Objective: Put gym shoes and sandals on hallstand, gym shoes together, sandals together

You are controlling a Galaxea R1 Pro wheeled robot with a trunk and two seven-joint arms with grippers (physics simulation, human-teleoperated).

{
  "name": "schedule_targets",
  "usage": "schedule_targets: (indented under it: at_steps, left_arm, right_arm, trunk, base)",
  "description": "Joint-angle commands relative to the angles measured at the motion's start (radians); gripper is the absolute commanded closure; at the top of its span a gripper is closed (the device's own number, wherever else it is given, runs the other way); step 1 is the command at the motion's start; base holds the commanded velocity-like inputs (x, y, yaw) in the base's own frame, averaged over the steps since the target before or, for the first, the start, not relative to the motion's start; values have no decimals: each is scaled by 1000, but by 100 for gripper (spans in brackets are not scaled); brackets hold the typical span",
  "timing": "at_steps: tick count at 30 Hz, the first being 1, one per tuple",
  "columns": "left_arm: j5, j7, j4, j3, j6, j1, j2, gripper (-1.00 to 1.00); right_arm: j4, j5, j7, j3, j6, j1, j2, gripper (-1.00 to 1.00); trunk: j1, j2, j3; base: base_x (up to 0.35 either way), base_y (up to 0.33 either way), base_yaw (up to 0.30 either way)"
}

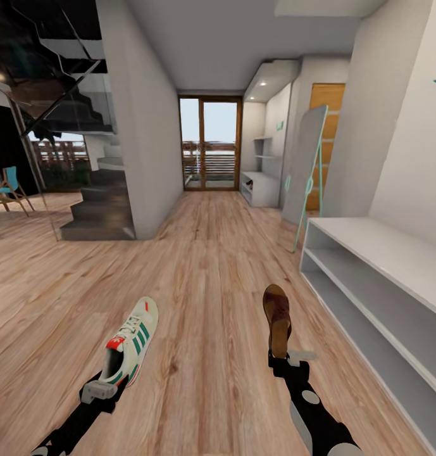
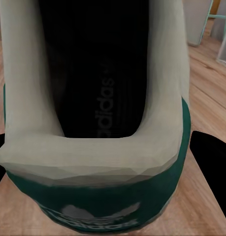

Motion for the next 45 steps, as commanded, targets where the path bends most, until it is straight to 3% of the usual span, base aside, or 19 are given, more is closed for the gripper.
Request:
schedule_targets:
  at_steps: [1,23,45]
  left_arm:
    - [12,-4,1,-6,-2,-1,1,100]
    - [12,-4,1,-6,-2,-1,0,100]
    - [12,-4,1,-7,-2,-1,-1,100]
  right_arm:
    - [0,7,-1,-6,-2,-1,1,100]
    - [0,7,-1,-6,-3,-1,1,100]
    - [0,7,-1,-6,-2,-1,1,100]
  trunk:
    - [0,0,-1]
    - [0,0,-1]
    - [0,0,-1]
  base:
    - [346,0,0]
    - [345,5,0]
    - [344,96,0]
